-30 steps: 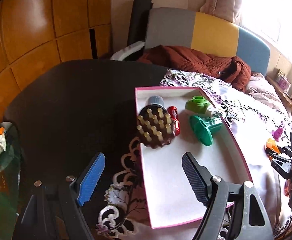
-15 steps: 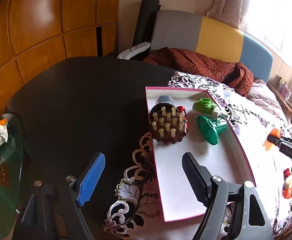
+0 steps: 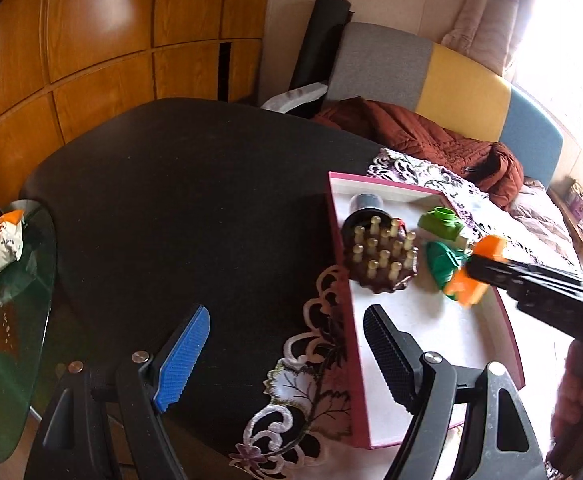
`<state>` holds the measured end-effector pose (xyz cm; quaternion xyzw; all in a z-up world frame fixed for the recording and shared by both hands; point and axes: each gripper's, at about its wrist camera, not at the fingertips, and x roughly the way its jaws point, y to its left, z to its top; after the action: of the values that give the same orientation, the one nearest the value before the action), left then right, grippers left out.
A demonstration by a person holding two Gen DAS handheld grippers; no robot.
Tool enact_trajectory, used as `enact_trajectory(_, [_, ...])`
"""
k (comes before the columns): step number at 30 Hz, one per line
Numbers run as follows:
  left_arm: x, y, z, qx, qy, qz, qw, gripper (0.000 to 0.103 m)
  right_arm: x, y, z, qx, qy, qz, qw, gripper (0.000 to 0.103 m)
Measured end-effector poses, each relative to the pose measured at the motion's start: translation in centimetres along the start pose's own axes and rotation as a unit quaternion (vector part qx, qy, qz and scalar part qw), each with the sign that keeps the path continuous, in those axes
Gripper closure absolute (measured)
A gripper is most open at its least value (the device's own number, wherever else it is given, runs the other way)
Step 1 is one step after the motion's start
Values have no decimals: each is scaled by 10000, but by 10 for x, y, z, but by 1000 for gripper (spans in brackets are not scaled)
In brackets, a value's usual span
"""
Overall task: Organize rigid objects
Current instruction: 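Carry the orange clip into the tray and open the right tool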
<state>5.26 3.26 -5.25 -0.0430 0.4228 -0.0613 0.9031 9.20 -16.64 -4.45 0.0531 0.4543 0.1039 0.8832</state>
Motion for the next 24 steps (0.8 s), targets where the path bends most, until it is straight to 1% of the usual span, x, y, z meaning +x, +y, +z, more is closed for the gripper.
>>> enact_trajectory(2, [3, 3, 0, -49, 47, 1, 10000, 22, 19, 2, 5, 98, 113, -32, 9999, 76])
enact_trajectory(5, [5, 7, -1, -53, 68, 1, 10000, 22, 43, 1, 10, 84, 220, -371, 9990, 75])
enact_trajectory(6, [5, 8, -1, -61, 67, -2, 10000, 22, 48, -1, 10, 87, 264, -416, 9987, 74])
enact_trajectory(7, [5, 9, -1, -74, 62, -3, 10000, 22, 49, -2, 11, 26, 186, -425, 9989, 72])
enact_trajectory(8, [5, 10, -1, -84, 56, 6, 9999, 22, 49, -1, 11, -38, 157, -498, 9986, 70])
enact_trajectory(11, [7, 12, -1, -128, 95, 1, 9999, 22, 50, -1, 11, -132, 203, -538, 9983, 62])
enact_trajectory(16, [6, 11, -1, -113, 65, -18, 9999, 22, 44, -4, 8, -99, 172, -491, 9986, 61])
enact_trajectory(21, [2, 8, 1, -59, 10, 4, 10000, 22, 33, -3, 6, -115, 39, -458, 9989, 58])
enact_trajectory(23, [0, 6, 1, -31, -10, 16, 10000, 22, 25, -2, 4, -141, -57, -476, 9988, 54])
enact_trajectory(24, [-1, 6, 2, -14, -17, 19, 10000, 22, 21, -3, 2, -148, -109, -499, 9986, 49])
